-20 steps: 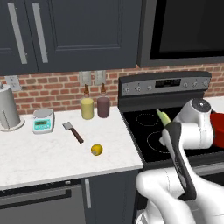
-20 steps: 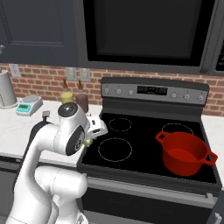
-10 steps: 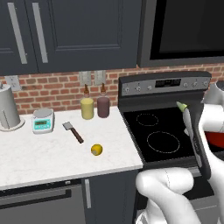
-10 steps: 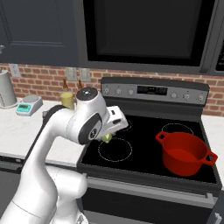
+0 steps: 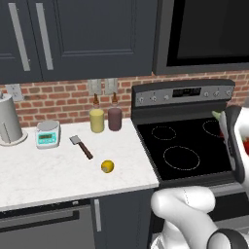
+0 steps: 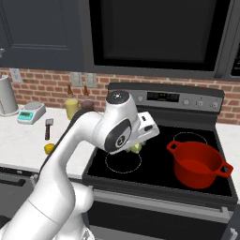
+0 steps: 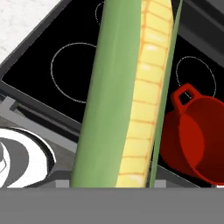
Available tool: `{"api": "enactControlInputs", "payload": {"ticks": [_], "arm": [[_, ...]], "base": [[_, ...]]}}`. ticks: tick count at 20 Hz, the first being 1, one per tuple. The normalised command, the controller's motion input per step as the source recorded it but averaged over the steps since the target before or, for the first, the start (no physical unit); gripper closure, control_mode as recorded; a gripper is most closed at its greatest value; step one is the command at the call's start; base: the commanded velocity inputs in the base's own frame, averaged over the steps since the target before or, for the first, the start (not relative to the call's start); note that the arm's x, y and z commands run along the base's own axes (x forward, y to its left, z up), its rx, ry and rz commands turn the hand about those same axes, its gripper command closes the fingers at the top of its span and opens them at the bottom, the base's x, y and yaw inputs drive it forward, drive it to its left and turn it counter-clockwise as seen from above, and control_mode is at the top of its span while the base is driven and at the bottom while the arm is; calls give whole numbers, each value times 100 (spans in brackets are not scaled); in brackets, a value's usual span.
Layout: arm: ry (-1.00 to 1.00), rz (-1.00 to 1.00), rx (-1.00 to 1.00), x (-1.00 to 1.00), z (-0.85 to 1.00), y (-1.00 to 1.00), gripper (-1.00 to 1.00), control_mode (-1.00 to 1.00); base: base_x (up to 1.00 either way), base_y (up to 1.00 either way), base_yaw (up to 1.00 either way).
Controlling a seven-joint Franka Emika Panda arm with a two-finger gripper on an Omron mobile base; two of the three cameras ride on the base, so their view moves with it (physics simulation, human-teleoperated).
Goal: Put the lemon and corn in the pot. Retrieve the spatula and lightly stir the vegetables in the pot.
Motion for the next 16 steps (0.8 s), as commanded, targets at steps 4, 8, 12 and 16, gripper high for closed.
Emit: {"api": "enactControlInputs", "payload": {"ticks": [4, 8, 12, 16], "arm": [[1, 0, -5, 7, 0, -43, 100, -100], [7, 0, -9, 9, 0, -45, 100, -100], [7, 0, -9, 5, 0, -56, 100, -100], [1, 0, -4, 0, 0, -68, 100, -100]], "base": [[0, 0, 0], [0, 0, 0], [0, 0, 0], [0, 0, 0]]}}
